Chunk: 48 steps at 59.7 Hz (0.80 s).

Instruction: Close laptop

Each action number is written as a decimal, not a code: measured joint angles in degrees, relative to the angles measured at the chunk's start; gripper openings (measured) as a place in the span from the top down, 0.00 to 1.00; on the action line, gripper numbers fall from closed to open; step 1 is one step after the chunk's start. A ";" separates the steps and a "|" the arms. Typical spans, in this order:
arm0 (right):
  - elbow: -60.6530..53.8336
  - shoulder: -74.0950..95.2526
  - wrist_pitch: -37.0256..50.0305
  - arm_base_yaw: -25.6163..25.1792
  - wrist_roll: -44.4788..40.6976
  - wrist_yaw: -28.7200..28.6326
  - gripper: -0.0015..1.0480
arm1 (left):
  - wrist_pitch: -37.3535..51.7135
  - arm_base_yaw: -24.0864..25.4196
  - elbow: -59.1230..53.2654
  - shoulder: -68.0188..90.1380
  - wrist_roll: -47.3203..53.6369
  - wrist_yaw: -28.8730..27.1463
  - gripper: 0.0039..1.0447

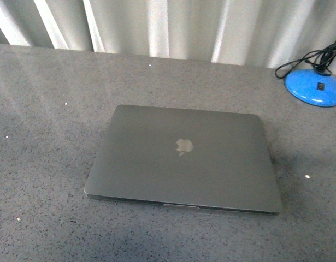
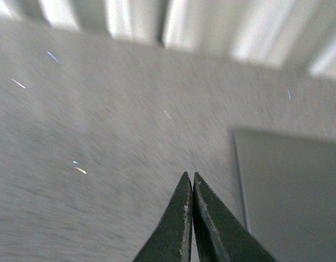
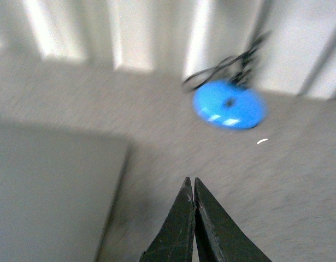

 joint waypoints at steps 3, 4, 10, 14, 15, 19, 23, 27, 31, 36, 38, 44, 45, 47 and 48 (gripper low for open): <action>-0.07 -9.49 -2.97 -2.03 0.66 -1.51 0.99 | -2.97 3.80 -3.65 -12.57 2.43 0.79 0.97; -0.07 -12.94 -4.52 -3.06 0.85 -3.04 0.99 | -4.81 4.37 -3.61 -16.90 2.89 1.51 0.97; -0.11 -25.44 -11.74 -5.16 1.40 -5.14 0.99 | -11.76 4.76 -4.07 -31.87 5.29 3.23 0.97; -0.13 -30.88 -17.66 -5.42 1.53 -5.16 0.99 | -16.83 5.03 -4.07 -37.38 5.86 2.95 0.97; -0.13 -31.61 -18.38 -5.44 1.53 -5.16 0.99 | -18.25 5.14 -4.07 -38.91 6.01 2.89 0.97; -0.13 -38.03 -24.24 -5.51 1.62 -5.14 0.99 | -24.30 5.14 -4.07 -45.66 6.27 2.95 0.97; -0.13 -42.73 -28.61 -5.55 1.75 -5.14 0.99 | -28.72 5.14 -4.07 -50.51 6.51 3.10 0.97; -0.13 -46.25 -32.09 -5.55 1.79 -5.11 0.99 | -32.26 5.14 -4.04 -54.14 6.67 3.08 0.97; 0.37 -50.71 -37.59 -5.55 1.86 -5.11 0.99 | -36.76 5.14 -3.45 -58.34 6.78 3.08 0.97; 0.39 -55.71 -43.58 -5.55 1.92 -5.11 0.99 | -43.98 5.14 -3.32 -63.69 6.82 3.08 0.97; 0.39 -57.48 -45.16 -5.55 1.92 -5.11 0.99 | -45.86 5.14 -3.32 -65.64 6.82 3.08 0.97; 0.39 -60.78 -48.15 -5.55 1.92 -5.11 0.99 | -49.00 5.14 -3.32 -69.33 6.82 3.08 0.97; 0.39 -61.33 -48.68 -5.55 1.95 -5.11 0.99 | -49.57 5.14 -3.32 -69.85 6.82 3.08 0.97; 0.39 -62.07 -49.51 -5.55 1.95 -5.09 0.99 | -50.47 5.14 -3.32 -70.64 6.82 3.08 0.97; 0.39 -62.60 -50.03 -5.55 1.95 -5.09 0.99 | -51.01 5.14 -3.32 -71.17 6.82 3.08 0.97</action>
